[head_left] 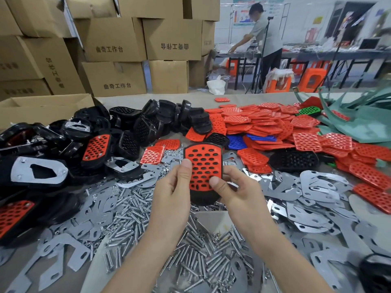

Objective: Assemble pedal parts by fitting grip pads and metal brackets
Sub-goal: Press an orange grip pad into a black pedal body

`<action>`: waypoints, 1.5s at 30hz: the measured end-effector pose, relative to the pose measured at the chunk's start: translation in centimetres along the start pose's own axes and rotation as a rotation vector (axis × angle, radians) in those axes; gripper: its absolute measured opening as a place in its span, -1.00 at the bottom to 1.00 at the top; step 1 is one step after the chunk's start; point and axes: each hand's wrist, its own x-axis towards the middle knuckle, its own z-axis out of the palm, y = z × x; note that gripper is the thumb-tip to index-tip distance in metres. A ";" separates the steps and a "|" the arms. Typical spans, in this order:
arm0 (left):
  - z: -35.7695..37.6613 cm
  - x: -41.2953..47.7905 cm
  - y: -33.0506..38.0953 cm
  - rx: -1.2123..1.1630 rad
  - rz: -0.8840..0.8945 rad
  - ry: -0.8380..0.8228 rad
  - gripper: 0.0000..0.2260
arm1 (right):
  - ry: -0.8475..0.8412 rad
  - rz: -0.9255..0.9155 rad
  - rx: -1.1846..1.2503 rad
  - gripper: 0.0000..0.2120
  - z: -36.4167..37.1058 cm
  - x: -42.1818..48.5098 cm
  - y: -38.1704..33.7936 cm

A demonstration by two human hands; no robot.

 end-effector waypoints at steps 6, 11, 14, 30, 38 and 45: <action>-1.3 -0.2 0.6 0.206 -0.004 -0.073 -0.68 | 0.038 0.032 0.016 -0.88 -0.2 0.4 0.6; -5.7 -0.3 0.5 0.979 0.136 -0.378 -0.78 | 0.116 0.204 0.628 -0.82 -0.9 1.7 0.6; -6.2 -0.7 0.0 1.305 0.175 -0.511 -0.74 | 0.078 0.235 0.801 -0.68 -1.4 1.9 0.5; -5.4 0.5 -0.2 1.609 0.551 -0.698 -0.38 | 0.000 0.153 0.528 -0.62 -1.8 1.8 1.8; -3.8 0.5 0.6 0.914 0.333 -0.335 -0.81 | 0.003 0.175 0.451 -0.64 -1.8 1.7 1.7; 0.0 1.3 0.0 0.321 0.282 0.005 -0.88 | -0.044 0.132 0.410 -0.54 -1.5 1.3 1.5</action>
